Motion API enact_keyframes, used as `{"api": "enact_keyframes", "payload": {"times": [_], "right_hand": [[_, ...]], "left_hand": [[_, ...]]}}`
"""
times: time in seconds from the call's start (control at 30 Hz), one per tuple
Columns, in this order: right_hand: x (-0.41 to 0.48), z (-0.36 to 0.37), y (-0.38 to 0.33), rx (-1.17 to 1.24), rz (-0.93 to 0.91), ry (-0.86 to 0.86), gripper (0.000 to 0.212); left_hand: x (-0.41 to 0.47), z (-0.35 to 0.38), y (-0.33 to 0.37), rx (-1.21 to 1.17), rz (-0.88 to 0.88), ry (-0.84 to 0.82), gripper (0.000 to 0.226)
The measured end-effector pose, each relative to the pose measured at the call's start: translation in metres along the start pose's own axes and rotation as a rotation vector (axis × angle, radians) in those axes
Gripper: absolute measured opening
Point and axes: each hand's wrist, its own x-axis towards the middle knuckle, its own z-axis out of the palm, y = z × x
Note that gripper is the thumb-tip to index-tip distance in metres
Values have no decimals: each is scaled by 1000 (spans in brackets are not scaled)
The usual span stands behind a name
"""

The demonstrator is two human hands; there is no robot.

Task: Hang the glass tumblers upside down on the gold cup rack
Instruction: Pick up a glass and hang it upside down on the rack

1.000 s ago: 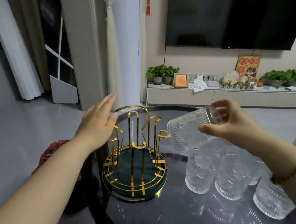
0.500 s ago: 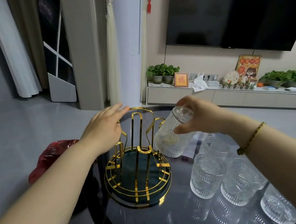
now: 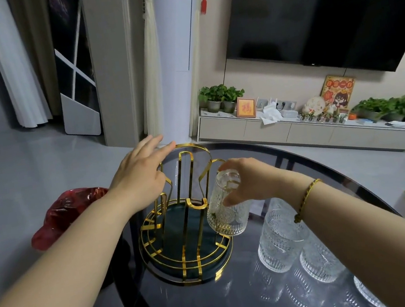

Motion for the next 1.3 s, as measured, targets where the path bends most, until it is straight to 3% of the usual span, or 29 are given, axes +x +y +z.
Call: {"api": "enact_keyframes", "payload": {"times": [0.37,0.6,0.8,0.97,1.03,1.17,1.23,1.3], "right_hand": [[-5,9,7,86,-6,23,71],[-23,10,9,176,0,95,79],[-74,11,27,338,48,342,68],[-128,44,51,537,140,765,34],[-145,74,52,627,170,862,27],[-151,131,48,771,295,848,31],[-146,148,49,824,369,780,26],[-141,158,50,812,440,696,41]], "left_hand": [[-1,10,1,-16,-7,8,62],[-2,4,7,23,-48,-32,59],[-20,6,23,-53,-78,67,47],[-55,13,46,-197,-11,337,41],[-81,28,60,-222,66,391,40],[-133,73,73,-202,217,221,44],[-151,95,71,-169,213,67,58],[-165,114,65,-121,155,-34,50]]}}
